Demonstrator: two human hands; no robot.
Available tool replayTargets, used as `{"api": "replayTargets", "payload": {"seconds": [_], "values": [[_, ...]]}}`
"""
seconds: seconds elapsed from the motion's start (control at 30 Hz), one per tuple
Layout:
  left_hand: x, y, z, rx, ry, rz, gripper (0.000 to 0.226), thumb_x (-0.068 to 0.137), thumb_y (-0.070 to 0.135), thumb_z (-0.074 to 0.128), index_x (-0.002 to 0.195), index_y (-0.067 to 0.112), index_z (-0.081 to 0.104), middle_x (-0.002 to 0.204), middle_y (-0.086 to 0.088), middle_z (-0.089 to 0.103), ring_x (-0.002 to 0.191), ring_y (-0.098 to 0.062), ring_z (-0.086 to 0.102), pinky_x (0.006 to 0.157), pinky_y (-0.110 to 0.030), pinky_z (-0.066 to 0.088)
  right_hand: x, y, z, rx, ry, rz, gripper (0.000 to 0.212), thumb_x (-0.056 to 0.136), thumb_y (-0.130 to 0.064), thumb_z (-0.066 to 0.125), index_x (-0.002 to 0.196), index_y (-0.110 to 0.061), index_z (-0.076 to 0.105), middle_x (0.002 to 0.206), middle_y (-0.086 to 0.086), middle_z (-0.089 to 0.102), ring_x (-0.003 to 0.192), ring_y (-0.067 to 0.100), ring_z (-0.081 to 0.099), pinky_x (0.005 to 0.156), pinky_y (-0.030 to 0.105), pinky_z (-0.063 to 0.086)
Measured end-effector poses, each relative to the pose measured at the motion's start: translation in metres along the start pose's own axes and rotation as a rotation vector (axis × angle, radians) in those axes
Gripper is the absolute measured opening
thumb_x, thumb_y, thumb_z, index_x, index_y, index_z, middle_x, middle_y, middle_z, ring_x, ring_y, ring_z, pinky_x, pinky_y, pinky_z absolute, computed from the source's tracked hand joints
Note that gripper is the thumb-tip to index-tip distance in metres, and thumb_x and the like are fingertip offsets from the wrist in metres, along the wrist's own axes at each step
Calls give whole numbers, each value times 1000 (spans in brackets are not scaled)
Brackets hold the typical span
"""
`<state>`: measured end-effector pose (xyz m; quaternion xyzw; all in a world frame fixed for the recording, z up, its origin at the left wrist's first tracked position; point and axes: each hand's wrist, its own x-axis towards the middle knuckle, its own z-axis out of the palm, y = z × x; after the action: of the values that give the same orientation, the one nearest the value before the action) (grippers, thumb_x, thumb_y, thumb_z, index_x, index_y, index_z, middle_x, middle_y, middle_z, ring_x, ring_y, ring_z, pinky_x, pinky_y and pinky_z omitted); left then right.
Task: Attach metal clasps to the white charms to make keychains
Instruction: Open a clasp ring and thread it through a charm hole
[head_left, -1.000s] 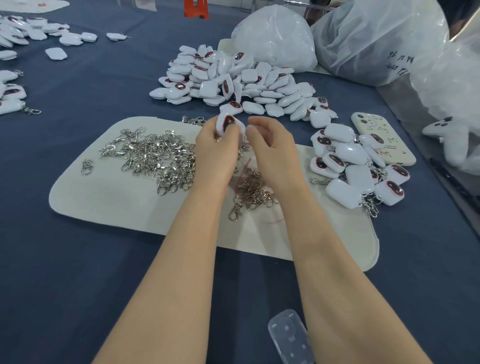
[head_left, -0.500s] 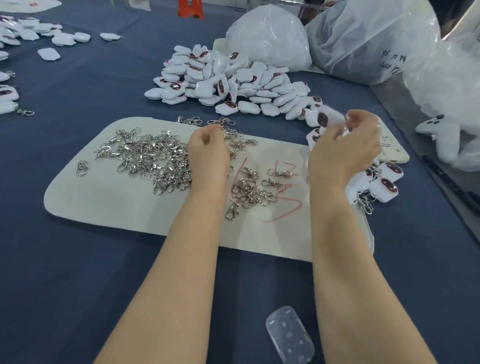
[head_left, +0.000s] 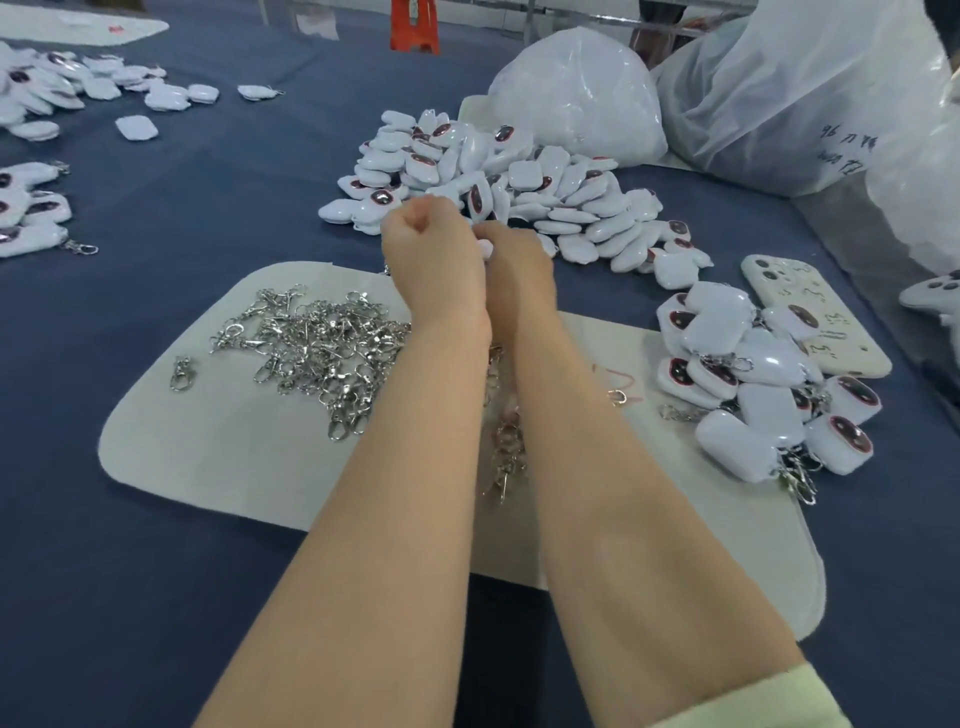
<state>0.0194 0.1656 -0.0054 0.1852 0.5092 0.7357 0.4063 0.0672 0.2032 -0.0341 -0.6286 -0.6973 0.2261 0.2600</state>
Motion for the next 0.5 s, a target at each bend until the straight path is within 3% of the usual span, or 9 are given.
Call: {"api": "replayTargets", "payload": {"seconds": [0.17, 0.3, 0.37, 0.43, 0.5], "values": [[28, -9, 8, 3, 21, -45, 8, 92, 9, 42, 91, 12, 50, 80, -2, 51, 65, -13, 42, 67, -28, 38, 31, -1, 12, -22, -5, 74, 41, 95, -23, 45, 135, -23, 45, 142, 11, 36, 129, 36, 32, 106, 42, 31], [35, -19, 10, -1, 37, -54, 15, 91, 7, 42, 83, 16, 49, 90, -3, 52, 71, -12, 45, 71, -29, 38, 44, 4, 20, -100, 50, 121, 39, 93, -28, 48, 132, -22, 49, 143, 9, 33, 128, 35, 30, 105, 41, 25], [38, -22, 10, -2, 44, -51, 18, 91, 7, 42, 80, 18, 49, 87, 0, 52, 70, -10, 46, 69, -26, 39, 47, 6, 21, -132, 103, 130, 35, 94, -28, 48, 127, -20, 53, 138, 9, 39, 125, 33, 37, 99, 38, 32], [38, -24, 8, -4, 45, -49, 17, 91, 7, 42, 80, 18, 48, 82, 2, 51, 65, -8, 46, 63, -22, 40, 51, 8, 18, -69, 185, 106, 28, 97, -24, 42, 116, -12, 59, 125, 10, 54, 115, 30, 50, 82, 32, 40], [36, -22, 6, 10, 31, -69, 12, 92, 11, 42, 84, 16, 49, 77, 4, 50, 63, -7, 47, 58, -20, 40, 49, 9, 10, 77, 258, 98, 27, 101, -23, 35, 96, -9, 58, 109, 13, 63, 102, 29, 56, 69, 28, 34]]}}
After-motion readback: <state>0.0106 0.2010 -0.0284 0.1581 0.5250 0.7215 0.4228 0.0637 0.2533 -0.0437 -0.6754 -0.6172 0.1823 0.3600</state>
